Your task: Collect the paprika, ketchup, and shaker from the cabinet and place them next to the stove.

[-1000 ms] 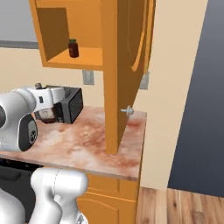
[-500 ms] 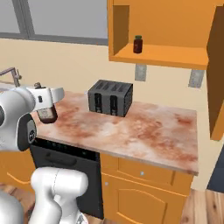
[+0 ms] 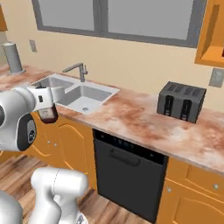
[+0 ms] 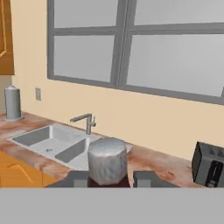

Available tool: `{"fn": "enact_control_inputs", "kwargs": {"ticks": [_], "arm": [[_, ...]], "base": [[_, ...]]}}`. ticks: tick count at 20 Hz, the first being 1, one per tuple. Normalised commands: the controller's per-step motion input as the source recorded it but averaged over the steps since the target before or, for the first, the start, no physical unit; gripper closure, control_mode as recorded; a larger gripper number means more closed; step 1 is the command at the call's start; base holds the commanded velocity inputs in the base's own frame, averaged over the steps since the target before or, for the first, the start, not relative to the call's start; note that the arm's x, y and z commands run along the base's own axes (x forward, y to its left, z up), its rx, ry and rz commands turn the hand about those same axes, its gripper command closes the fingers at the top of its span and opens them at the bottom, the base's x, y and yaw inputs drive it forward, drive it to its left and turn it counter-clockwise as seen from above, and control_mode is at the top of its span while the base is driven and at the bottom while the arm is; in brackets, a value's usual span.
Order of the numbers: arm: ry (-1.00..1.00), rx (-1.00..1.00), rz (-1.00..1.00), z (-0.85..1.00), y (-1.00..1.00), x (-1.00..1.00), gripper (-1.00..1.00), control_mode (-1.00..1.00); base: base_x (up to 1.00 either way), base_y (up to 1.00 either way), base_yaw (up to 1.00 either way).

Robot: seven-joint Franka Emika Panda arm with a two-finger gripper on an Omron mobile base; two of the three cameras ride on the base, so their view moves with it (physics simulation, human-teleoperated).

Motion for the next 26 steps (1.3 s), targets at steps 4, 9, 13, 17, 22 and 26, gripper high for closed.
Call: {"fn": "enact_control_inputs", "kwargs": {"ticks": [4, 9, 13, 17, 22, 26], "arm": [[0.0, 0.0, 0.0, 0.0, 0.0, 0.0, 1.0, 1.0], [0.0, 0.0, 0.0, 0.0, 0.0, 0.0, 1.0, 1.0], [0.0, 0.0, 0.0, 0.0, 0.0, 0.0, 1.0, 1.0], [0.0, 0.0, 0.0, 0.0, 0.0, 0.0, 1.0, 1.0], [0.0, 0.0, 0.0, 0.0, 0.0, 0.0, 1.0, 1.0], [0.0, 0.0, 0.0, 0.0, 0.0, 0.0, 1.0, 1.0]], "base": [[-0.14, 0.88, 0.5], [-0.12, 0.85, 0.52], [-0.06, 0.79, 0.53], [0.0, 0.74, 0.51], [0.0, 0.68, 0.53], [0.0, 0.59, 0.56]]}}
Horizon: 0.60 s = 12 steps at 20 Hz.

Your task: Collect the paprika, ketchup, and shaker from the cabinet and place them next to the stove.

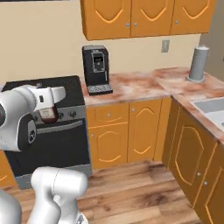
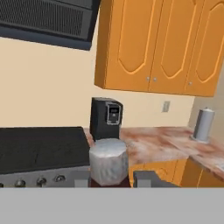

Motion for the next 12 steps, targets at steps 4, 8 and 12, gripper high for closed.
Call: {"fn": "enact_control_inputs", "kwargs": {"ticks": [4, 8, 12], "arm": [[0.0, 0.0, 0.0, 0.0, 0.0, 0.0, 1.0, 1.0], [0.0, 0.0, 0.0, 0.0, 0.0, 0.0, 1.0, 1.0], [0.0, 0.0, 0.0, 0.0, 0.0, 0.0, 1.0, 1.0]], "base": [[0.01, 0.59, 0.56], [0.4, 0.47, 0.51], [0.84, 0.24, 0.44]]}}
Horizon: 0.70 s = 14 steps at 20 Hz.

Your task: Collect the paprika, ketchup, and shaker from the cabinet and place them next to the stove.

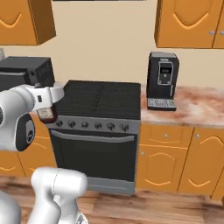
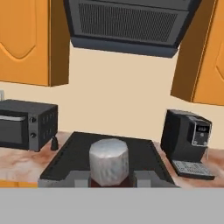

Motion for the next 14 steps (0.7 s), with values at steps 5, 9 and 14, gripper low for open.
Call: {"fn": "enact_control_inputs", "kwargs": {"ticks": [5, 9, 14], "arm": [[0.0, 0.0, 0.0, 0.0, 0.0, 0.0, 1.0, 1.0], [0.0, 0.0, 0.0, 0.0, 0.0, 0.0, 1.0, 1.0], [0.0, 0.0, 0.0, 0.0, 0.0, 0.0, 1.0, 1.0]], "base": [[0.92, 0.05, 0.39], [0.82, 0.01, 0.36], [0.68, 0.16, 0.27]]}}
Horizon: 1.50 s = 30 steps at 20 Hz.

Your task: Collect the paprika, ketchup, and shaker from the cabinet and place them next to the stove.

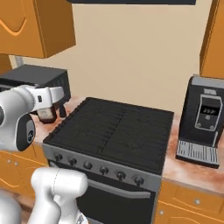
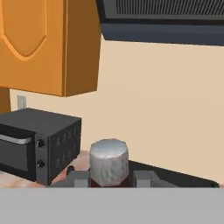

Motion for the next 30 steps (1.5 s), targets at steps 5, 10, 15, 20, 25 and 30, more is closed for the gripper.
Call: {"fn": "enact_control_inputs", "kwargs": {"ticks": [5, 10, 15, 20, 25, 30], "arm": [[0.0, 0.0, 0.0, 0.0, 0.0, 0.0, 1.0, 1.0], [0.0, 0.0, 0.0, 0.0, 0.0, 0.0, 1.0, 1.0], [0.0, 0.0, 0.0, 0.0, 0.0, 0.0, 1.0, 1.0], [0.0, 0.01, 0.0, 0.0, -0.05, 0.09, 1.0, -1.0], [0.0, 0.06, 0.03, -0.19, -0.47, 0.38, 1.0, -1.0], [0.0, 0.0, 0.07, -0.42, -0.52, 0.41, 1.0, -1.0]], "base": [[0.39, 0.53, 0.04], [0.2, 0.81, -0.12], [0.49, 0.4, -0.09], [0.46, -0.08, 0.0], [0.0, 0.0, 0.0], [0.0, 0.0, 0.0]]}}
